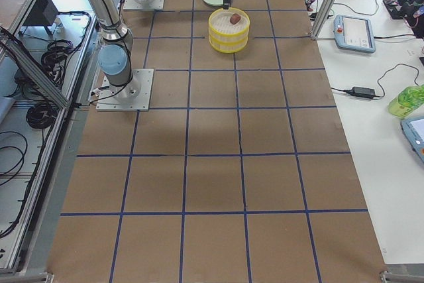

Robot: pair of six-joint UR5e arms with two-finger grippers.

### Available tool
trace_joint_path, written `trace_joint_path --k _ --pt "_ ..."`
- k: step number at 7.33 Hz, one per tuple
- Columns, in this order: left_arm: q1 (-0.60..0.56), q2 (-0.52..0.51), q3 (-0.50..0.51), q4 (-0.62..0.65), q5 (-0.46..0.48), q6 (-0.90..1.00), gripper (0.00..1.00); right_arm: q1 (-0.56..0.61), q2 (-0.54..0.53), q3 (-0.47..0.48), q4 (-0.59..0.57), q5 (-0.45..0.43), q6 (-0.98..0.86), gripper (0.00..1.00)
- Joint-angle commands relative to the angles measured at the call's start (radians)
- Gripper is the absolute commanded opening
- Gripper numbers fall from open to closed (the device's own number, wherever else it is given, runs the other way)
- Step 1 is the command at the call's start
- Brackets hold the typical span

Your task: Stack buns with steamer

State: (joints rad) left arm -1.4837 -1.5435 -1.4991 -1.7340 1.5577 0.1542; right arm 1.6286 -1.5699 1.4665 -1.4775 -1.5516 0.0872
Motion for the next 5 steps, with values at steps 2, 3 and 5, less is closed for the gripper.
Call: trace_joint_path --k 2,3,5 --pt "0.002 0.005 -0.01 -0.009 0.007 -0.001 1.0 0.004 -0.001 0.001 -0.006 -0.005 0.005 1.0" --pt "0.0 0.003 -0.012 -0.006 0.007 0.001 1.0 0.001 -0.001 0.0 -0.004 -0.004 0.005 1.0" --pt "0.002 0.003 -0.013 -0.009 0.007 0.002 1.0 0.004 -0.001 0.0 -0.004 -0.002 0.005 1.0"
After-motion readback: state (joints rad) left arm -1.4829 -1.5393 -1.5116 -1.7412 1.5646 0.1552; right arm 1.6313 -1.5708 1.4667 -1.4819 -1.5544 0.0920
